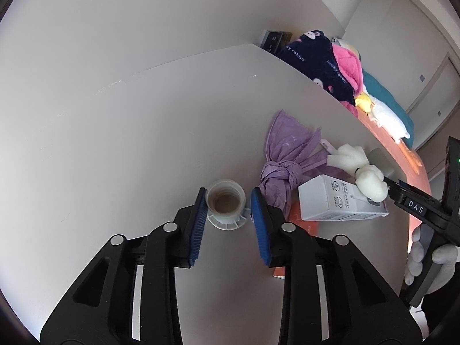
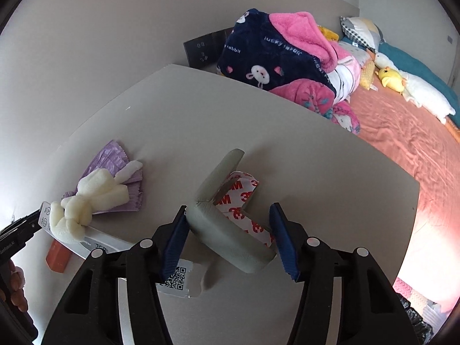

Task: Collect trash
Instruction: 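Grasp the white coffee cup with the left tool while the right tool grasps the grey corner guard, then carry the white cup and grey corner guard over the trash bag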

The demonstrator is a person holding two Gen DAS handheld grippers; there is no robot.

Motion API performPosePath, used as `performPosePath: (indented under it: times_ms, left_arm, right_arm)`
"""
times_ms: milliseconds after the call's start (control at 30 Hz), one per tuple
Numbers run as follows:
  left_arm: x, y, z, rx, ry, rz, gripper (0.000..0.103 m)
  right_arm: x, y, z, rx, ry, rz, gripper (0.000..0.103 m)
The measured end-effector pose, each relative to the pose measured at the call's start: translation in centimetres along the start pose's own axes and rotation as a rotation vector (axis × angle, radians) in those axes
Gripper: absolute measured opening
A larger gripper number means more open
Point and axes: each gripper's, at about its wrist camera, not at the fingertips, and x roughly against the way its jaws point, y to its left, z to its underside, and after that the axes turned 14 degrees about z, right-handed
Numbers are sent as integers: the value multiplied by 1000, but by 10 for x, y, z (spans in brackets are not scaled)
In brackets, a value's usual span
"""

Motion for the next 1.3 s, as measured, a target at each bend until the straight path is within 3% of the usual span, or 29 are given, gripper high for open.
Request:
performPosePath:
  times_ms: [67, 533, 900, 1300]
  left_arm:
    - [1, 1, -1, 4, -9, 0, 24]
    - [29, -8, -10, 2, -66, -14, 24]
    - [52, -32, -7, -33, -90, 37, 24]
    - [58, -74, 8, -98, -52, 108, 24]
  right_arm:
    - [1, 0, 0, 1, -7, 11, 55]
    - [36, -19, -9, -89, -52, -76, 55]
    - [77, -25, 1, -102, -86, -116, 55]
    - [122, -41, 29, -125, -112, -116, 55]
